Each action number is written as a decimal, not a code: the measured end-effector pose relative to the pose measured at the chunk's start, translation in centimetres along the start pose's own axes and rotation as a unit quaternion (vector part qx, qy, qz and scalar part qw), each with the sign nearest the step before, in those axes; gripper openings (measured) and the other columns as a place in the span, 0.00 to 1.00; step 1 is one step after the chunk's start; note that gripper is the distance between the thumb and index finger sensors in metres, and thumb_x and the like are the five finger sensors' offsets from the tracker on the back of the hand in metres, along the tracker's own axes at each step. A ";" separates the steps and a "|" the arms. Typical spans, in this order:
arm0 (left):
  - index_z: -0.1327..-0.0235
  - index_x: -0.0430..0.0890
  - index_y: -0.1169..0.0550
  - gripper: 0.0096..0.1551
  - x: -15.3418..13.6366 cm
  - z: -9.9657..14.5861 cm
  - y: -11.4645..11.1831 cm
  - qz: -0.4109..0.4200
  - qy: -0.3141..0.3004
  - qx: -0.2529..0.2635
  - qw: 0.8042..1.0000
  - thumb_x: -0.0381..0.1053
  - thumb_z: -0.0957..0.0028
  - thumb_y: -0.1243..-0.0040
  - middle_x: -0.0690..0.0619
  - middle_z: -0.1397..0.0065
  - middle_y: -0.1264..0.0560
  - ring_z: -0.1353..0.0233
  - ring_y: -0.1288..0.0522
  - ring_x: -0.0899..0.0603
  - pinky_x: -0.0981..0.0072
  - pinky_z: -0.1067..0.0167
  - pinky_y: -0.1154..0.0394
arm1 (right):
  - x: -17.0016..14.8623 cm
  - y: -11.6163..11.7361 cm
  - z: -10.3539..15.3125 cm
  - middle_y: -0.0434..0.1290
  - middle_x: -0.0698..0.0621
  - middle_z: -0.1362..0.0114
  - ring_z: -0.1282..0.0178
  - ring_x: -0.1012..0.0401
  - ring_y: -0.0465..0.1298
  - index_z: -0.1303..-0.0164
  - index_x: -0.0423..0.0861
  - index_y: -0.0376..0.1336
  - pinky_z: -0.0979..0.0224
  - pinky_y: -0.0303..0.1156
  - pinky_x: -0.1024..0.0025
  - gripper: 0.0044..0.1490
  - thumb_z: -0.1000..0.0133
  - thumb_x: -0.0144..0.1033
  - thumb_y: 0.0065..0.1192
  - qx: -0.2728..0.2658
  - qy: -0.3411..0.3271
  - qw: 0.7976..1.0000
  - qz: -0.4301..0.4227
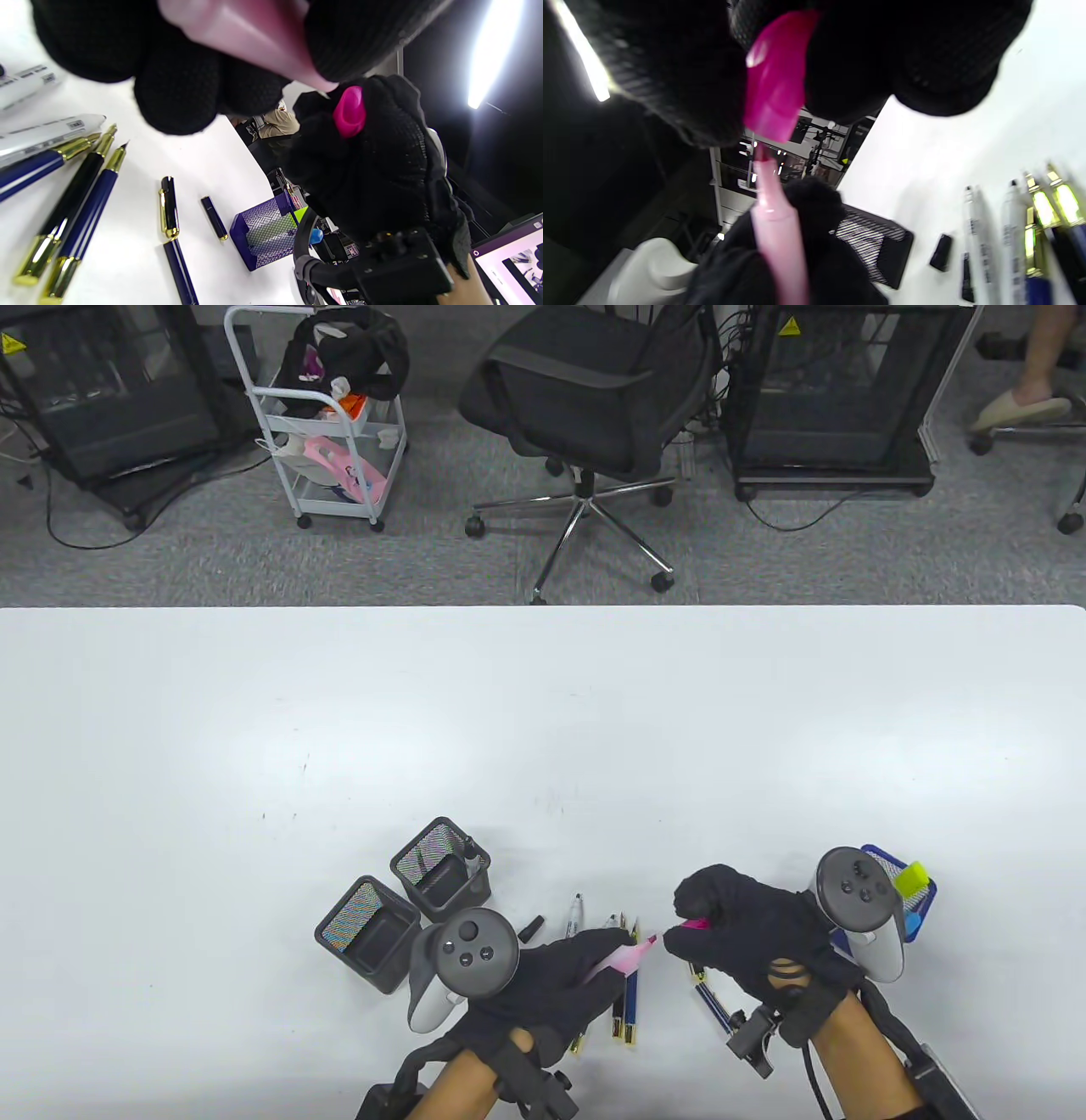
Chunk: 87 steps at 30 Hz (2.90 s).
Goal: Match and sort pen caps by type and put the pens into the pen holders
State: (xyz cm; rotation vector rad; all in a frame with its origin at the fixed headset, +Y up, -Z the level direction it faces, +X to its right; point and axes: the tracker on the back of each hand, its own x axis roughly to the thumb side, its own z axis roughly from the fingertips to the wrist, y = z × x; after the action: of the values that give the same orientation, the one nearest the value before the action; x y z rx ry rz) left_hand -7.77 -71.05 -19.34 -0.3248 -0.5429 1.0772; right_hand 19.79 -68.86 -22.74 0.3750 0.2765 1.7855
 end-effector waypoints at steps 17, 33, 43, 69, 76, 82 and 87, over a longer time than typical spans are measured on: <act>0.30 0.40 0.23 0.31 0.1 -0.2 -0.2 -0.006 0.005 -0.031 0.999 0.51 0.45 0.40 0.37 0.45 0.15 0.51 0.14 0.37 0.32 0.49 0.23 | 1.9 1.9 0.4 0.75 0.34 0.40 0.54 0.53 0.89 0.46 0.44 0.74 0.49 0.90 0.55 0.27 0.55 0.37 0.81 0.007 -0.035 0.996 0.078; 0.33 0.41 0.21 0.30 -1.0 -0.4 0.2 0.124 -0.002 -0.038 0.992 0.54 0.44 0.46 0.37 0.46 0.16 0.53 0.15 0.37 0.33 0.51 0.22 | 5.3 2.6 1.5 0.74 0.36 0.34 0.49 0.54 0.88 0.41 0.45 0.72 0.42 0.87 0.57 0.31 0.57 0.31 0.80 0.012 -0.147 0.977 0.152; 0.34 0.40 0.21 0.32 -0.8 0.3 1.3 -0.113 0.052 0.045 0.991 0.56 0.45 0.45 0.35 0.44 0.16 0.51 0.15 0.35 0.32 0.50 0.23 | 9.6 -6.7 6.2 0.71 0.29 0.33 0.49 0.50 0.83 0.36 0.41 0.68 0.40 0.80 0.47 0.32 0.52 0.33 0.73 -0.207 -0.112 0.889 0.393; 0.33 0.40 0.21 0.33 -0.4 0.4 1.3 -0.123 0.060 0.046 0.990 0.57 0.45 0.45 0.34 0.42 0.16 0.49 0.15 0.33 0.31 0.49 0.23 | 1.1 -10.3 3.2 0.75 0.36 0.34 0.47 0.48 0.84 0.38 0.44 0.71 0.44 0.79 0.53 0.33 0.54 0.37 0.80 -0.188 0.215 0.772 0.568; 0.33 0.40 0.22 0.33 -0.4 0.4 1.4 -0.122 0.063 0.047 0.989 0.57 0.45 0.45 0.34 0.42 0.17 0.49 0.15 0.33 0.31 0.49 0.23 | 1.1 -9.7 3.0 0.73 0.34 0.32 0.44 0.46 0.83 0.35 0.43 0.68 0.42 0.79 0.52 0.36 0.53 0.39 0.78 -0.182 0.218 0.766 0.577; 0.33 0.40 0.22 0.33 -0.4 0.4 1.6 -0.119 0.063 0.055 0.989 0.57 0.45 0.45 0.34 0.42 0.17 0.49 0.15 0.33 0.31 0.49 0.23 | 4.3 -7.5 3.9 0.77 0.36 0.37 0.48 0.49 0.85 0.35 0.41 0.66 0.46 0.81 0.55 0.39 0.52 0.51 0.74 -0.227 0.154 0.807 0.523; 0.33 0.40 0.22 0.33 -0.4 0.5 1.7 -0.121 0.064 0.056 0.989 0.58 0.45 0.45 0.34 0.42 0.17 0.49 0.15 0.33 0.31 0.49 0.23 | 2.3 -0.2 1.5 0.83 0.36 0.48 0.60 0.51 0.89 0.40 0.36 0.66 0.60 0.85 0.62 0.40 0.53 0.50 0.76 -0.088 0.175 0.922 0.333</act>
State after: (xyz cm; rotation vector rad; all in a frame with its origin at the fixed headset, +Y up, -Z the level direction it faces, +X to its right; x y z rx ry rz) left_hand -9.44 -70.70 -19.88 -0.2220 -0.3933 0.8413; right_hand 20.03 -66.60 -21.22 0.0014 0.2504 2.5337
